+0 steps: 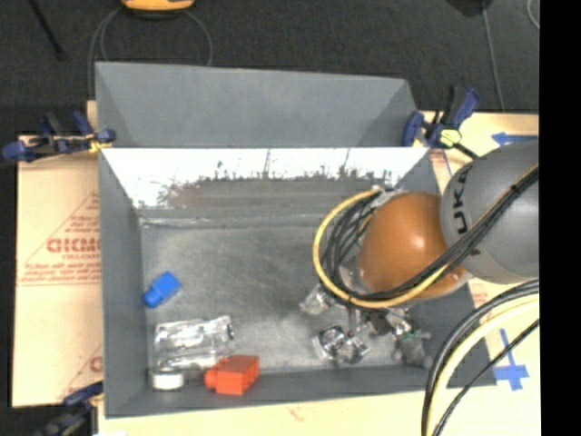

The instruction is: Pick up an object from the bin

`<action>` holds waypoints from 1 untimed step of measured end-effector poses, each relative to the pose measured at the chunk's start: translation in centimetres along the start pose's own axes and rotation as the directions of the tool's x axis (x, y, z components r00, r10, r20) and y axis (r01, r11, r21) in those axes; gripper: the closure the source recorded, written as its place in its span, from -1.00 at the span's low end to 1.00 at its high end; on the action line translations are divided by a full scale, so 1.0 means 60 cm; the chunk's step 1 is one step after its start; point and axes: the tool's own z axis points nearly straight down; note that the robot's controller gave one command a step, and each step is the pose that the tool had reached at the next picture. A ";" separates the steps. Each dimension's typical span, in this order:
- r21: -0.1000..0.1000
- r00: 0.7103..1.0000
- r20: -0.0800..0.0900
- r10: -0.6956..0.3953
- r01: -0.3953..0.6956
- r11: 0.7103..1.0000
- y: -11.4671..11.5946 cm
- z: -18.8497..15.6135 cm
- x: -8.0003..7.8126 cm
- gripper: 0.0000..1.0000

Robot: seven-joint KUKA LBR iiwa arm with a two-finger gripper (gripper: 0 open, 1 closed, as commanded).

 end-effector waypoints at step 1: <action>-0.011 0.987 0.009 0.161 -0.161 0.987 -0.036 0.001 0.027 -1.00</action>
Offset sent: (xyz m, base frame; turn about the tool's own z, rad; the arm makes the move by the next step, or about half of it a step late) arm -0.0121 -0.0303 -0.0074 0.1656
